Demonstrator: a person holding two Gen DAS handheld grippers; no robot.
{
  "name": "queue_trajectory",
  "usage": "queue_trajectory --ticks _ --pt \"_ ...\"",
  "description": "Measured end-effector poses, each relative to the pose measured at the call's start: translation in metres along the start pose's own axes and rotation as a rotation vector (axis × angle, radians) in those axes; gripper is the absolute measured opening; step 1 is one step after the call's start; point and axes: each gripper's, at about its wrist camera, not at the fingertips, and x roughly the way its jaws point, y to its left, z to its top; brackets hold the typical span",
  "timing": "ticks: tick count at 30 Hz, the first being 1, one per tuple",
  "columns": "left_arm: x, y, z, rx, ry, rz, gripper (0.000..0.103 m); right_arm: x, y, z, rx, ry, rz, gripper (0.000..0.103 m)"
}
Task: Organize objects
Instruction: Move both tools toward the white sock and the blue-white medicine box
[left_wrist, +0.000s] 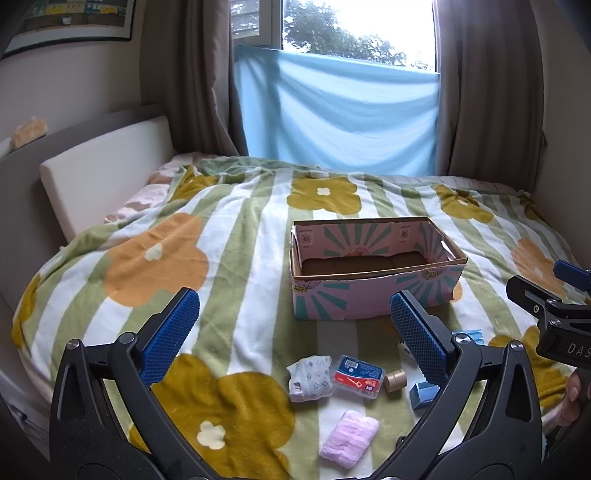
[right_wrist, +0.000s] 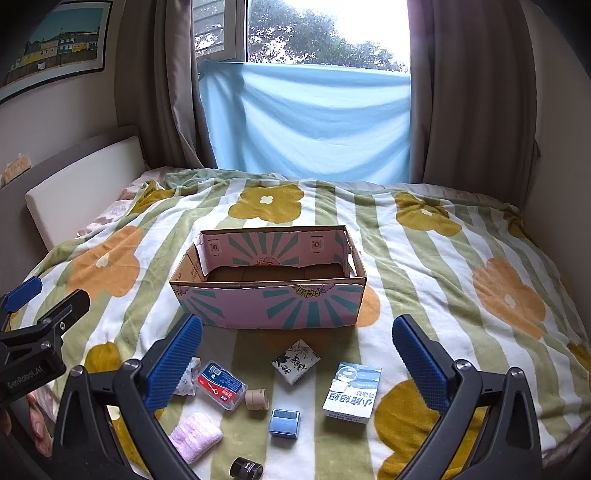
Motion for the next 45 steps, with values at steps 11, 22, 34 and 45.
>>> queue_trajectory --ticks 11,22,34,45 --pt "-0.0003 -0.0017 -0.0009 0.001 0.013 -0.021 0.103 -0.0012 0.001 -0.0007 0.001 -0.002 0.003 0.103" --pt "-0.0005 0.0002 -0.0018 -0.008 0.017 -0.034 0.103 -0.001 0.0016 -0.0009 0.0 -0.002 0.002 0.103" --pt "0.0004 -0.0014 -0.004 -0.008 0.023 -0.048 0.103 -0.0018 0.0053 -0.0015 -0.003 -0.006 0.002 0.103" --pt "0.001 -0.0013 -0.0032 -0.008 0.024 -0.048 0.103 -0.0016 0.0053 -0.0006 -0.002 -0.005 0.003 0.103"
